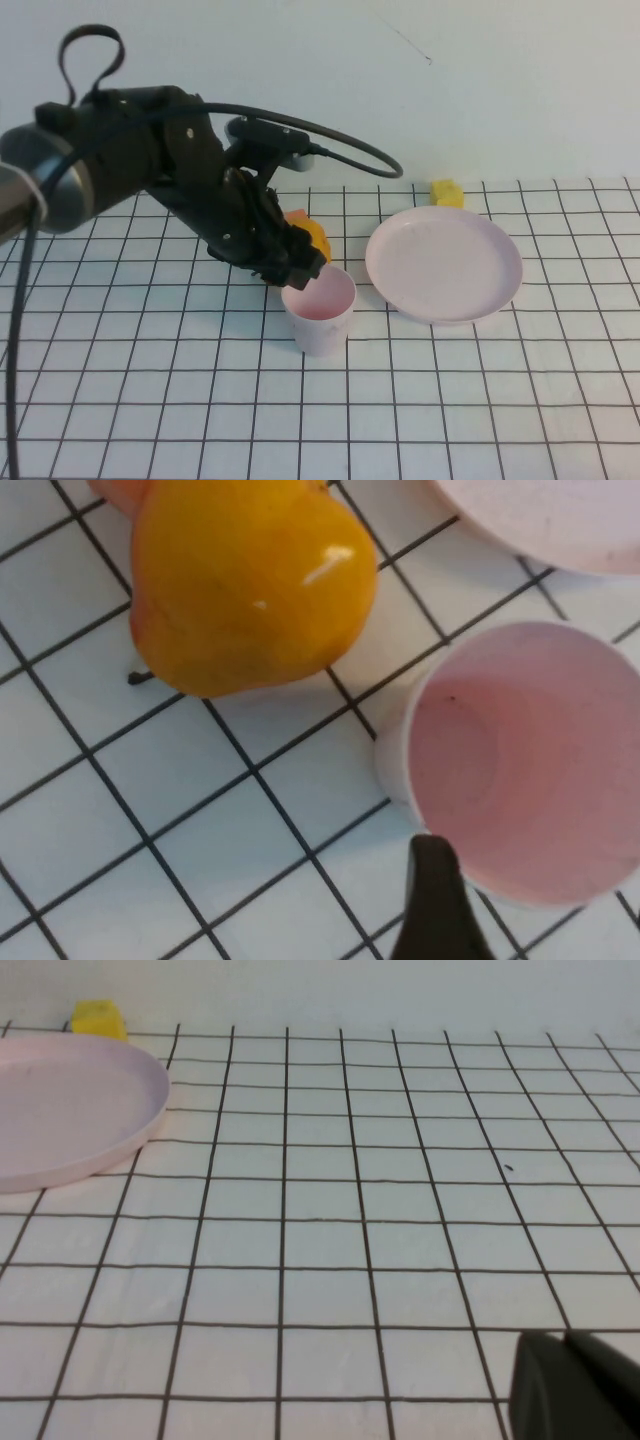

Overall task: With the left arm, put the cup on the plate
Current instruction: Pick up the cup from the table, then place the cup on the plate

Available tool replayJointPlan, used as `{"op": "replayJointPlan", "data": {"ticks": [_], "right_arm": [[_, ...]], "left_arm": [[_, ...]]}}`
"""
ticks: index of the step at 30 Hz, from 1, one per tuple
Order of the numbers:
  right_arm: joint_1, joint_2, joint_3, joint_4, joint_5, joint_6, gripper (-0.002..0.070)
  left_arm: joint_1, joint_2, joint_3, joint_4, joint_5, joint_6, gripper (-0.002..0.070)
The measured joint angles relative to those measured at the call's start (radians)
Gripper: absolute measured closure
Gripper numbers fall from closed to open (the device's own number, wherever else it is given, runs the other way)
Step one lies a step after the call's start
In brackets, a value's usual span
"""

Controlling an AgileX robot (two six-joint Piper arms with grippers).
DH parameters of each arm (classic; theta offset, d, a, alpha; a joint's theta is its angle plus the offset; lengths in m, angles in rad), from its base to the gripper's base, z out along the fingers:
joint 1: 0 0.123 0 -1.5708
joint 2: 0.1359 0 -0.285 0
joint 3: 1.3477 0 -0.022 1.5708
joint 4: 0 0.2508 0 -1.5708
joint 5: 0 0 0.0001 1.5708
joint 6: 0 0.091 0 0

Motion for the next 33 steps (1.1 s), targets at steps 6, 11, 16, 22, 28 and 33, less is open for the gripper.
{"op": "replayJointPlan", "data": {"ticks": [6, 11, 16, 22, 28, 33], "right_arm": [[0.0, 0.0, 0.0, 0.0, 0.0, 0.0, 0.0678], [0.0, 0.0, 0.0, 0.0, 0.0, 0.0, 0.0678], [0.0, 0.0, 0.0, 0.0, 0.0, 0.0, 0.0678], [0.0, 0.0, 0.0, 0.0, 0.0, 0.0, 0.0678], [0.0, 0.0, 0.0, 0.0, 0.0, 0.0, 0.0678], [0.0, 0.0, 0.0, 0.0, 0.0, 0.0, 0.0678]], "left_arm": [[-0.002, 0.132, -0.062, 0.072, -0.025, -0.073, 0.0291], [-0.002, 0.182, -0.092, 0.124, -0.037, -0.141, 0.0292], [-0.002, 0.204, -0.098, 0.126, -0.03, -0.147, 0.0372], [-0.002, 0.217, -0.1, 0.113, -0.001, -0.135, 0.062], [-0.002, 0.218, -0.102, 0.026, 0.007, -0.106, 0.0663], [-0.002, 0.219, -0.122, -0.159, -0.007, -0.018, 0.0665]]}}
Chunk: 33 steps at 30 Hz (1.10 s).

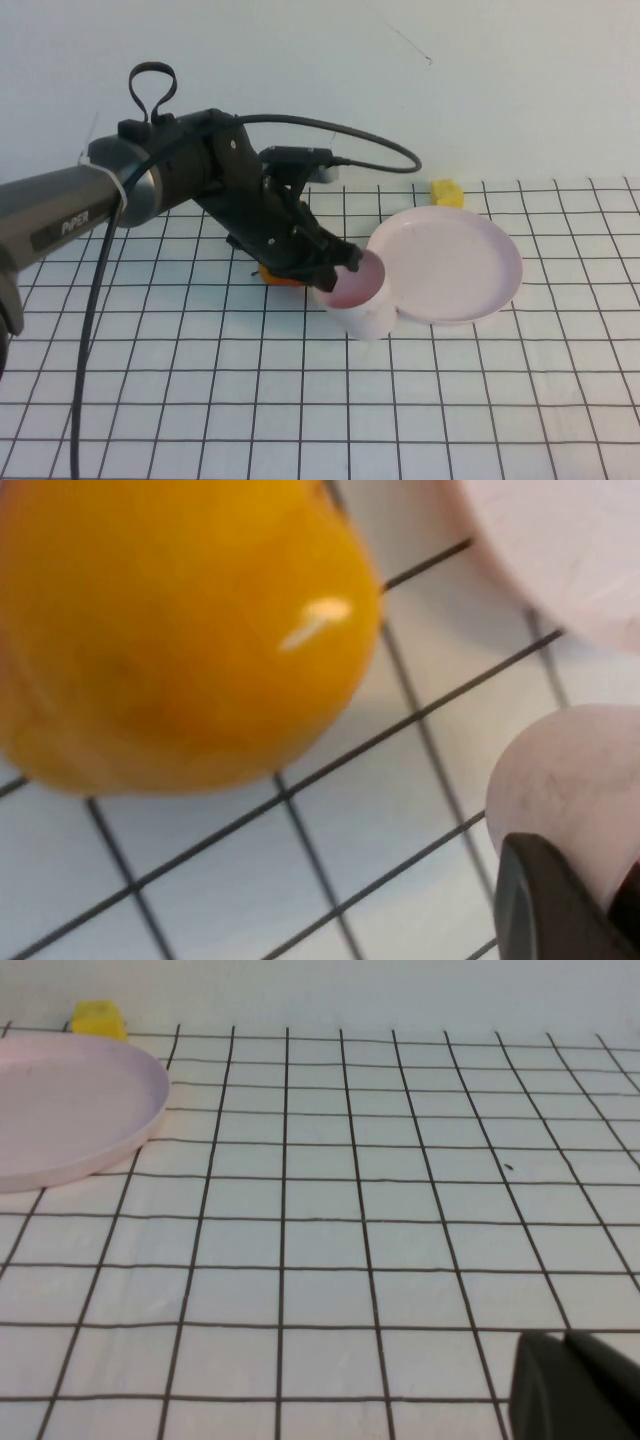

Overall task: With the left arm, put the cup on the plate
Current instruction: Place the cup on the plate

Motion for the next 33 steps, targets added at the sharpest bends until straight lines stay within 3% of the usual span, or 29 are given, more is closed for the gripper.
{"op": "replayJointPlan", "data": {"ticks": [5, 11, 19, 33], "right_arm": [[0.0, 0.0, 0.0, 0.0, 0.0, 0.0, 0.0678], [0.0, 0.0, 0.0, 0.0, 0.0, 0.0, 0.0678], [0.0, 0.0, 0.0, 0.0, 0.0, 0.0, 0.0678], [0.0, 0.0, 0.0, 0.0, 0.0, 0.0, 0.0678]], "left_arm": [[-0.001, 0.0, -0.08, -0.102, -0.069, 0.058, 0.0665], [-0.033, 0.031, -0.19, -0.106, -0.141, 0.113, 0.0665], [-0.066, 0.201, -0.392, -0.09, -0.088, 0.111, 0.0665], [-0.126, 0.375, -0.613, 0.158, 0.072, -0.018, 0.0664]]}}
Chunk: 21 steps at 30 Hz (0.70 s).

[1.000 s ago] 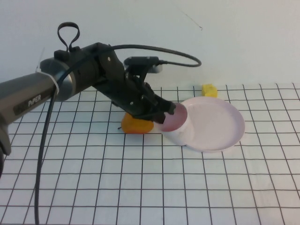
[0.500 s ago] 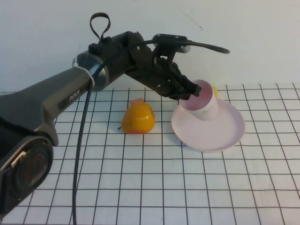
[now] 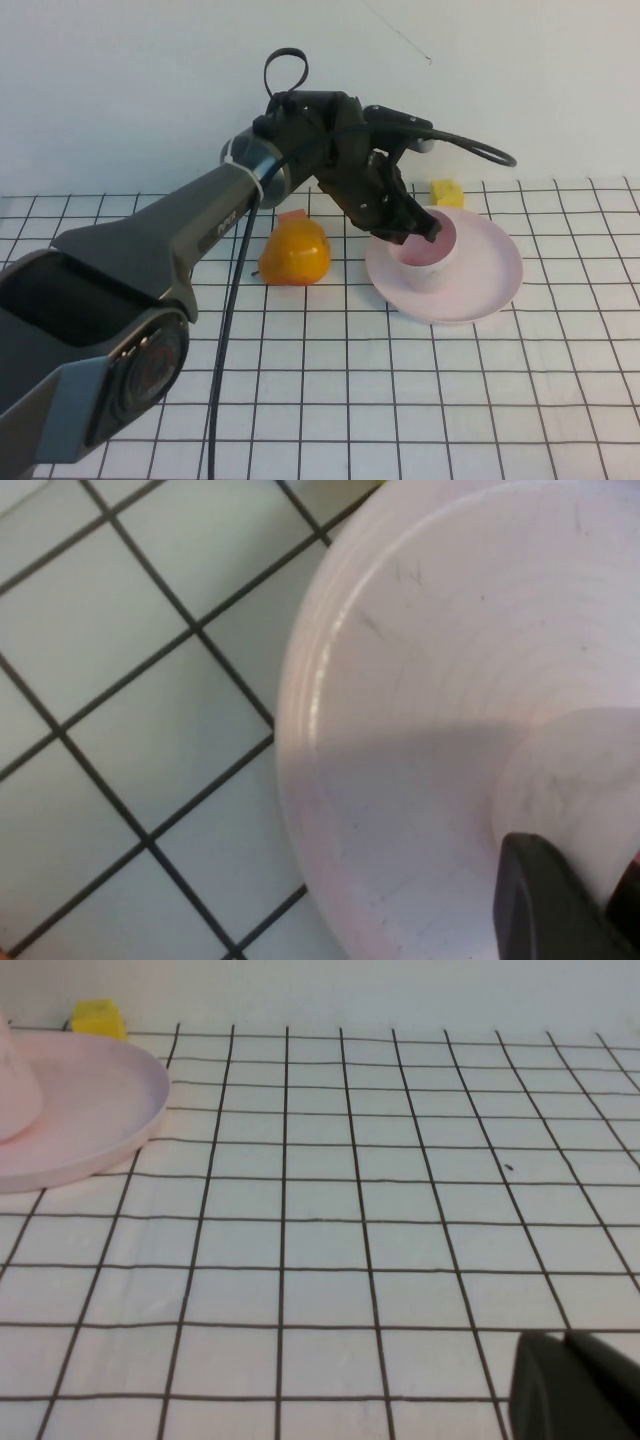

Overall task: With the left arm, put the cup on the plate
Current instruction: Place the cup on the plate

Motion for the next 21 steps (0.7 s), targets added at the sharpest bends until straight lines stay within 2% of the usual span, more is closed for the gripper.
{"op": "replayJointPlan", "data": {"ticks": [10, 12, 14, 19, 21], "right_arm": [[0.0, 0.0, 0.0, 0.0, 0.0, 0.0, 0.0678], [0.0, 0.0, 0.0, 0.0, 0.0, 0.0, 0.0678], [0.0, 0.0, 0.0, 0.0, 0.0, 0.0, 0.0678], [0.0, 0.0, 0.0, 0.0, 0.0, 0.0, 0.0678], [0.0, 0.0, 0.0, 0.0, 0.0, 0.0, 0.0678]], "left_arm": [[-0.024, 0.004, -0.004, 0.03, -0.069, -0.044, 0.0664], [-0.024, 0.005, -0.004, 0.034, -0.074, -0.052, 0.0645], [-0.024, 0.006, -0.004, 0.036, -0.076, -0.052, 0.0578], [-0.024, 0.008, -0.004, 0.039, -0.076, -0.052, 0.0281], [-0.024, 0.005, -0.004, 0.034, -0.076, -0.052, 0.0204]]}}
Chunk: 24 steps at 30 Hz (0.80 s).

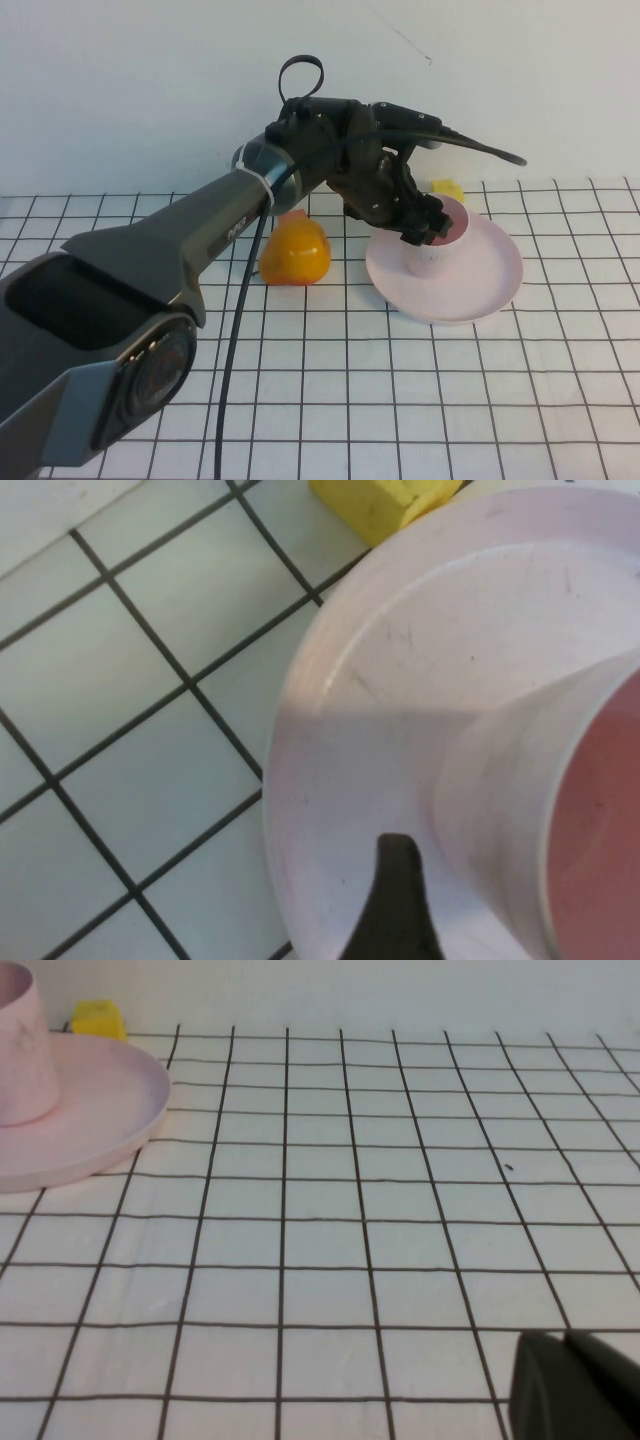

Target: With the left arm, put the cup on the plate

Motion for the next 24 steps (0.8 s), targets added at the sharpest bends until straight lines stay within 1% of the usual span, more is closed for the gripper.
{"op": "replayJointPlan", "data": {"ticks": [2, 4, 8, 10, 12, 14, 16, 20, 22, 24], "right_arm": [[0.0, 0.0, 0.0, 0.0, 0.0, 0.0, 0.0678], [0.0, 0.0, 0.0, 0.0, 0.0, 0.0, 0.0678], [0.0, 0.0, 0.0, 0.0, 0.0, 0.0, 0.0678], [0.0, 0.0, 0.0, 0.0, 0.0, 0.0, 0.0678], [0.0, 0.0, 0.0, 0.0, 0.0, 0.0, 0.0678], [0.0, 0.0, 0.0, 0.0, 0.0, 0.0, 0.0678], [0.0, 0.0, 0.0, 0.0, 0.0, 0.0, 0.0678], [0.0, 0.0, 0.0, 0.0, 0.0, 0.0, 0.0678], [0.0, 0.0, 0.0, 0.0, 0.0, 0.0, 0.0678], [0.0, 0.0, 0.0, 0.0, 0.0, 0.0, 0.0678]], "left_arm": [[0.0, -0.005, 0.0, -0.003, 0.0, 0.0, 0.0165], [0.0, -0.02, -0.004, 0.002, 0.0, 0.0, 0.0151], [0.0, -0.078, -0.01, 0.03, -0.002, 0.0, 0.0142], [0.0, -0.114, -0.01, 0.053, 0.0, 0.0, 0.0158], [0.0, -0.151, -0.01, 0.083, 0.006, 0.0, 0.0195], [0.0, -0.192, -0.01, 0.13, 0.028, -0.011, 0.026], [0.0, -0.231, -0.01, 0.189, 0.065, -0.034, 0.0354], [0.0, -0.305, -0.01, 0.303, 0.159, -0.07, 0.058], [0.0, -0.341, -0.01, 0.351, 0.2, -0.11, 0.0631], [0.0, -0.389, -0.01, 0.388, 0.245, -0.142, 0.0657]]}}
